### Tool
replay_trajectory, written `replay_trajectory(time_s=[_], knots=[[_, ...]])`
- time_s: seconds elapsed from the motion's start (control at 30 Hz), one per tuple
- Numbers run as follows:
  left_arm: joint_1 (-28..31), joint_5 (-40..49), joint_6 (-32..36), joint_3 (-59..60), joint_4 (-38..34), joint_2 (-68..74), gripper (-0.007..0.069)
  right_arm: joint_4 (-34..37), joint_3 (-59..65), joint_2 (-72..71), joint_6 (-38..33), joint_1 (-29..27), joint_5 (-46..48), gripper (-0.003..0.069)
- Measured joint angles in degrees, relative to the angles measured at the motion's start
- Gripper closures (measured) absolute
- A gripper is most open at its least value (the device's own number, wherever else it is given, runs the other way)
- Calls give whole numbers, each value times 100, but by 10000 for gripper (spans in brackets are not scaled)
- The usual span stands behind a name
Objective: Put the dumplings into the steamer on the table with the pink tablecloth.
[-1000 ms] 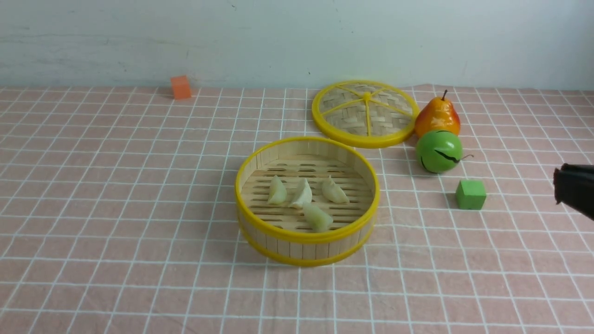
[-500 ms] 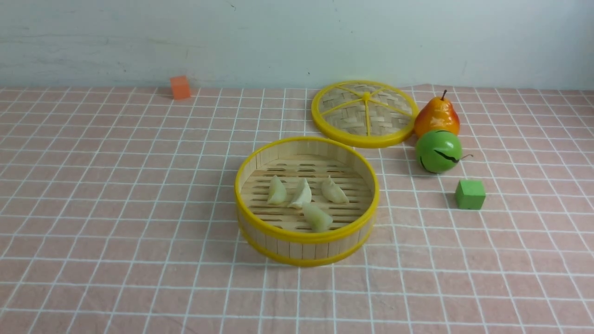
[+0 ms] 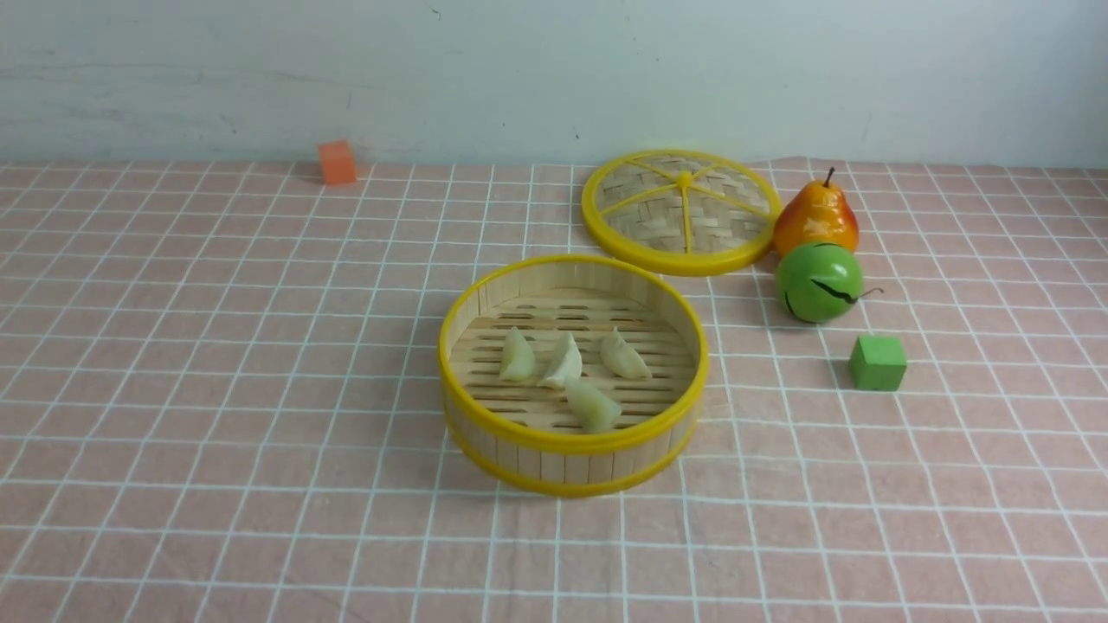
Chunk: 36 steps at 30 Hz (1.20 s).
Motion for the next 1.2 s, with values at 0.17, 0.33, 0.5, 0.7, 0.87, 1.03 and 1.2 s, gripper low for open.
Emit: replay_trajectory(time_s=[0.17, 0.33, 0.5, 0.7, 0.87, 1.03, 1.2], knots=[[0, 0, 0, 0, 0, 0, 557, 16, -2, 0, 0, 0, 12, 678], [0, 0, 0, 0, 0, 0, 552, 18, -2, 0, 0, 0, 14, 676], [0, 0, 0, 0, 0, 0, 550, 18, -2, 0, 0, 0, 14, 672], [0, 0, 0, 0, 0, 0, 550, 29, -2, 0, 0, 0, 14, 666], [0, -5, 0, 38, 60, -19, 545, 29, -2, 0, 0, 0, 19, 662], [121, -648, -187, 506, 107, -56, 566, 31, -2, 0, 0, 0, 20, 658], [952, -2291, -671, 1215, 244, -56, 638, 31, -2, 0, 23, -5, 25, 655]])
